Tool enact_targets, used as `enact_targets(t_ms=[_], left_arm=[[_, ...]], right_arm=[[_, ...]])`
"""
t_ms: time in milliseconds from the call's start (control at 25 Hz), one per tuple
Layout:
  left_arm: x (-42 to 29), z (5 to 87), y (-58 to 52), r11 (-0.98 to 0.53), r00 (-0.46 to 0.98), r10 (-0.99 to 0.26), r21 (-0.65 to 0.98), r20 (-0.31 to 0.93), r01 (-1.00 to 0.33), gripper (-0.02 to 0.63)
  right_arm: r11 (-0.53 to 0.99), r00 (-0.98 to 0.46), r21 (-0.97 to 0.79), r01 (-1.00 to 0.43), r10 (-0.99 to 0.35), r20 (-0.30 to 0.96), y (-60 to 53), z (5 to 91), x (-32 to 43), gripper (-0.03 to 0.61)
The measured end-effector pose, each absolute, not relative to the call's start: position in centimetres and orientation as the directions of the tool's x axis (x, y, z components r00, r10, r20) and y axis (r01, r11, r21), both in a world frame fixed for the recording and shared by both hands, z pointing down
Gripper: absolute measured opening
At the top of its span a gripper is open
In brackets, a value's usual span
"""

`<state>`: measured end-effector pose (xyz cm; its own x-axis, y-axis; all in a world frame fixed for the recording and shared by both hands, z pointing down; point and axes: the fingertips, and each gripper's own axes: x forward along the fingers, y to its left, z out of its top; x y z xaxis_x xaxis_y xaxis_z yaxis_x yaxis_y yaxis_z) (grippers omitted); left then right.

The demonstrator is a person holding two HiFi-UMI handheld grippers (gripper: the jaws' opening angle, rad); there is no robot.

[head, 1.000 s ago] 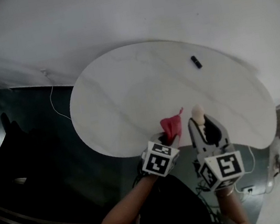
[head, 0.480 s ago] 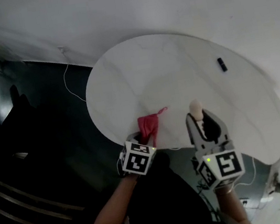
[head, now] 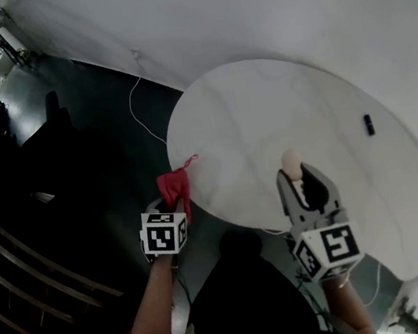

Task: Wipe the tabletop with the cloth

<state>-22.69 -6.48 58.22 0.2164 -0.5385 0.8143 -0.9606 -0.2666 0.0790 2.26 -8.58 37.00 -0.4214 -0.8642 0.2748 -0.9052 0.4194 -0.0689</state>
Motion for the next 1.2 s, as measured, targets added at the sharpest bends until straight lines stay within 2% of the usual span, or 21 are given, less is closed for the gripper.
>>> enact_targets(t_ms=[160, 320, 480, 680, 840, 960, 1200], left_arm=[[-25.0, 55.1, -8.0, -0.228, 0.18, -0.59, 0.052, 0.787, -0.972, 0.041], [-19.4, 50.8, -10.5, -0.338, 0.331, -0.617, 0.14, 0.714, -0.931, 0.041], [-8.2, 49.9, -11.5, -0.535, 0.562, -0.493, 0.279, 0.664, -0.798, 0.041], [5.0, 51.0, -10.2, -0.694, 0.708, -0.288, 0.369, 0.645, -0.618, 0.041], [10.9, 53.0, -9.1, -0.757, 0.706, -0.184, 0.359, 0.684, -0.546, 0.041], [12.1, 54.5, -9.4, -0.786, 0.668, -0.168, 0.31, 0.725, -0.534, 0.041], [6.8, 56.9, -11.4, -0.728, 0.577, -0.224, 0.26, 0.785, -0.635, 0.041]], right_arm=[[0.408, -0.411, -0.069, -0.91, -0.868, 0.28, -8.5, 36.9, 2.5, 0.127], [0.361, -0.366, -0.071, -0.93, -0.886, 0.284, -8.2, 37.0, 4.4, 0.127], [0.274, -0.281, -0.066, -0.959, -0.915, 0.289, -7.3, 37.0, 7.2, 0.127], [0.149, -0.163, -0.07, -0.986, -0.943, 0.289, -6.4, 36.7, 11.9, 0.127], [0.075, -0.094, -0.077, -0.994, -0.952, 0.291, -5.9, 36.8, 14.6, 0.127], [0.056, -0.078, -0.08, -0.995, -0.95, 0.301, -5.8, 37.3, 15.3, 0.127], [0.12, -0.144, -0.094, -0.988, -0.938, 0.316, -7.7, 38.2, 13.8, 0.127]])
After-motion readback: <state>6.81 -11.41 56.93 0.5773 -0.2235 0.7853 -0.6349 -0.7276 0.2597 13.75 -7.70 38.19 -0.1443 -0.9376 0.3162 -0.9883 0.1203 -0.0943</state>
